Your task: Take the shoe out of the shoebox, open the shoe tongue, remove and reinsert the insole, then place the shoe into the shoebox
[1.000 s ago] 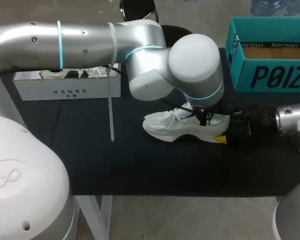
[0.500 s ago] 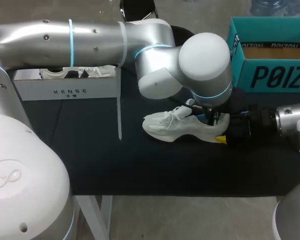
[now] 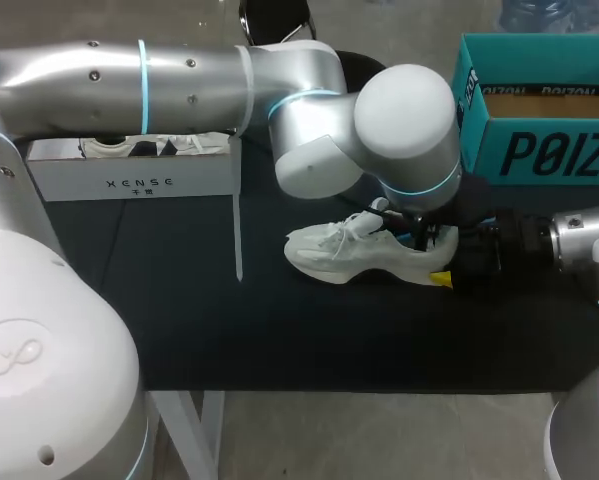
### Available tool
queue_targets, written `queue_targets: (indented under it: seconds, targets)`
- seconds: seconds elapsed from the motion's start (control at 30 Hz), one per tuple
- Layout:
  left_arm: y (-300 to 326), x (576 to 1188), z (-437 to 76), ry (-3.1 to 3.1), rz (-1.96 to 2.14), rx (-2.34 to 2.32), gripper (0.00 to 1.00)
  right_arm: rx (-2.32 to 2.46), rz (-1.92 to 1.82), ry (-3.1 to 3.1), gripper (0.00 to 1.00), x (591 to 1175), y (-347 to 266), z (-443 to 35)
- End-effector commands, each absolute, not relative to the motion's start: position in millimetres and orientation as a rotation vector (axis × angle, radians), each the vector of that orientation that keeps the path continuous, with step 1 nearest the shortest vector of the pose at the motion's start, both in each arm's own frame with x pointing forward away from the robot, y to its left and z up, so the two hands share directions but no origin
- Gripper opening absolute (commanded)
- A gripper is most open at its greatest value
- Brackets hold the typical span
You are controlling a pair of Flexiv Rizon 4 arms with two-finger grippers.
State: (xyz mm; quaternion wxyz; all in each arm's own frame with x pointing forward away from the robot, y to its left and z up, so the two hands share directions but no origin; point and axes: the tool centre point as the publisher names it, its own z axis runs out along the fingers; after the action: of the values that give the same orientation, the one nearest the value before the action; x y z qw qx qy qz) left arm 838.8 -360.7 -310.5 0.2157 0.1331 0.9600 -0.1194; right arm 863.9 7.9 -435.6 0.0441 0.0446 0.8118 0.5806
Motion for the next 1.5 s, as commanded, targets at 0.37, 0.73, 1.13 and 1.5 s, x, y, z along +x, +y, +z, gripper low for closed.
queue_targets:
  seconds: [0.37, 0.73, 1.13, 1.5]
  targets:
    - [-359, 842, -320, 2.676, -0.333, 0.342, 0.24, 0.138, 1.769, 2.484, 0.0, 864, 9, -440]
    - [-371, 846, -334, 2.698, -0.345, 0.309, 0.2, 0.138, 1.769, 2.484, 0.0, 864, 9, -440]
    - [-378, 859, -329, 2.675, -0.342, 0.262, 0.24, 0.138, 1.769, 2.484, 0.0, 864, 9, -440]
    - [-368, 854, -331, 2.594, -0.371, 0.218, 0.23, 0.138, 1.769, 2.484, 0.0, 864, 9, -440]
